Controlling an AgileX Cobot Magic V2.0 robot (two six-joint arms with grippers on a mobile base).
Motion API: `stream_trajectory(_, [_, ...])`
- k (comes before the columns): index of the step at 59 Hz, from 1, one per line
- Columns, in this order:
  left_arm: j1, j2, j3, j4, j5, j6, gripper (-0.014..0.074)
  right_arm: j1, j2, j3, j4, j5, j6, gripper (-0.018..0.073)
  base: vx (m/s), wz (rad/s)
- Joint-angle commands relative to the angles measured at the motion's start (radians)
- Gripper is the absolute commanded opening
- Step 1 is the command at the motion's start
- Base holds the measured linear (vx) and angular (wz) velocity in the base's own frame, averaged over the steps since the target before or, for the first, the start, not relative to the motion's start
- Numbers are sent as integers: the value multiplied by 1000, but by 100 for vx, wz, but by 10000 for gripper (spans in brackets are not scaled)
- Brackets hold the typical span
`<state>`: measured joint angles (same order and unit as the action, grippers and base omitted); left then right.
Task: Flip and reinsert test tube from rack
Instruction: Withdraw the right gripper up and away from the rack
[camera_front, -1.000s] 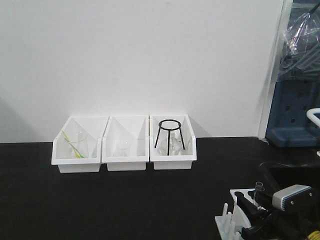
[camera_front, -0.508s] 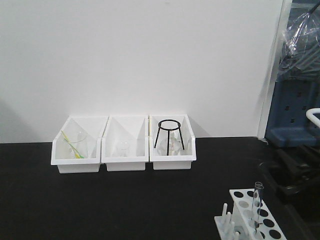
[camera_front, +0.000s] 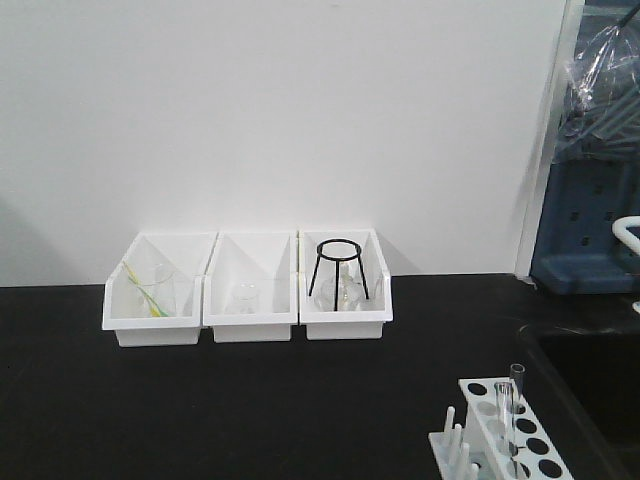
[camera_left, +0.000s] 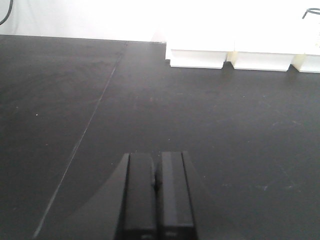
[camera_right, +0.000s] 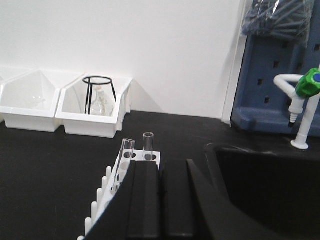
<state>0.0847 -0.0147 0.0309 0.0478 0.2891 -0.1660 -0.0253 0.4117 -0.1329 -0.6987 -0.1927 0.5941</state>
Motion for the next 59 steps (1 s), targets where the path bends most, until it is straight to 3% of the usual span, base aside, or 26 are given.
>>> stream_trajectory(1, [-5,-12,1,-4,-87,0,-6,-4,-70,16,0,-58,1,-12,0,0])
stream_trajectory(28, [-5,-12,1,-4,-87,0,-6,23,-167,165,10,-47,-11,-12,0,0])
stream_trajectory(33, [-5,-12,1,-4,-87,0,-6,37,-223,165,107,9,-59,-12,0,0])
stream_trajectory(38, [-5,-12,1,-4,-87,0,-6,35,-277,165,310,76,-161,-12,0,0])
stream_trajectory(45, [-5,-12,1,-4,-87,0,-6,35,-367,165,517,193,-441,-12,0,0])
stream_trajectory(52, [-5,-12,1,-4,-87,0,-6,35,-437,165,596,214,-623,-12,0,0])
stream_trajectory(59, [-5,-12,1,-4,-86,0,-6,37,-430,165,632,193,-646,-12,0,0])
